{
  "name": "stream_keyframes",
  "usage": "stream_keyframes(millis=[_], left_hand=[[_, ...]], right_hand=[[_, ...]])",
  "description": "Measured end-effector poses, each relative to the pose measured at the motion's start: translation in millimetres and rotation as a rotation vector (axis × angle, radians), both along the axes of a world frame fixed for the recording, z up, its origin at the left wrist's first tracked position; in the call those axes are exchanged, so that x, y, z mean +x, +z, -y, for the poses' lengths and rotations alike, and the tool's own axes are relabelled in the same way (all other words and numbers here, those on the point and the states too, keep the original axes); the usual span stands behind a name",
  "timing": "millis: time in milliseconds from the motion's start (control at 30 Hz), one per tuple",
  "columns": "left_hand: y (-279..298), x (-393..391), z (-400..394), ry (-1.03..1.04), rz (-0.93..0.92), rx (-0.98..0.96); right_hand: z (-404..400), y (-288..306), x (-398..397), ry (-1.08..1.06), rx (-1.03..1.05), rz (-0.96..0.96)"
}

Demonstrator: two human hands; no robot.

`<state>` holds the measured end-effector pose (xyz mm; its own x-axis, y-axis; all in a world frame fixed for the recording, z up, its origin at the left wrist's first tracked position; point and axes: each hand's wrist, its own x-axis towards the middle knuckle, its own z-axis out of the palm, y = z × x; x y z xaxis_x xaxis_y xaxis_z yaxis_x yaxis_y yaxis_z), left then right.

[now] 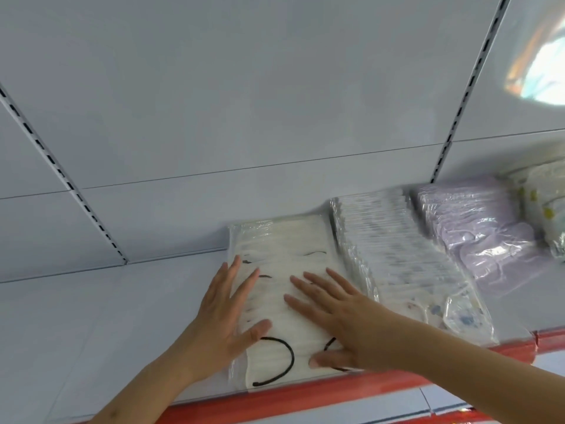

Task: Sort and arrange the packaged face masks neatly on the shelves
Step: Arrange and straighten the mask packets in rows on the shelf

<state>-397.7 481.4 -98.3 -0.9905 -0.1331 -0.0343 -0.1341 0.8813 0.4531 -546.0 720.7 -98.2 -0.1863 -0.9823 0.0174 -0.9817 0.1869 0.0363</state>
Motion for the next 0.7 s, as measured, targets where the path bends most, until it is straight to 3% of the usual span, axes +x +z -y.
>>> stream_keyframes(millis=[100,233,300,400,567,700], left_hand=[[-4,-19,11,0.195,-0.136,0.256],[-5,-70,23,0.574,-0.277,0.668],[-5,-85,13,0.585,-0.284,0.769],[-6,-91,-5,0.51,-0.27,0.783],[-9,-93,5,0.56,-0.344,0.688],[-11,-97,6,0.458,-0.173,0.64]], right_hand=[[-19,15,-15,-0.281,-0.179,-0.002],[-59,18,-45,-0.927,-0.407,-0.003],[-71,13,-48,-1.148,-0.413,0.108],[-72,0,-41,-1.172,-0.279,0.185],[-70,-7,-29,-1.125,-0.297,0.066],[-63,-17,-22,-1.006,-0.185,0.073]])
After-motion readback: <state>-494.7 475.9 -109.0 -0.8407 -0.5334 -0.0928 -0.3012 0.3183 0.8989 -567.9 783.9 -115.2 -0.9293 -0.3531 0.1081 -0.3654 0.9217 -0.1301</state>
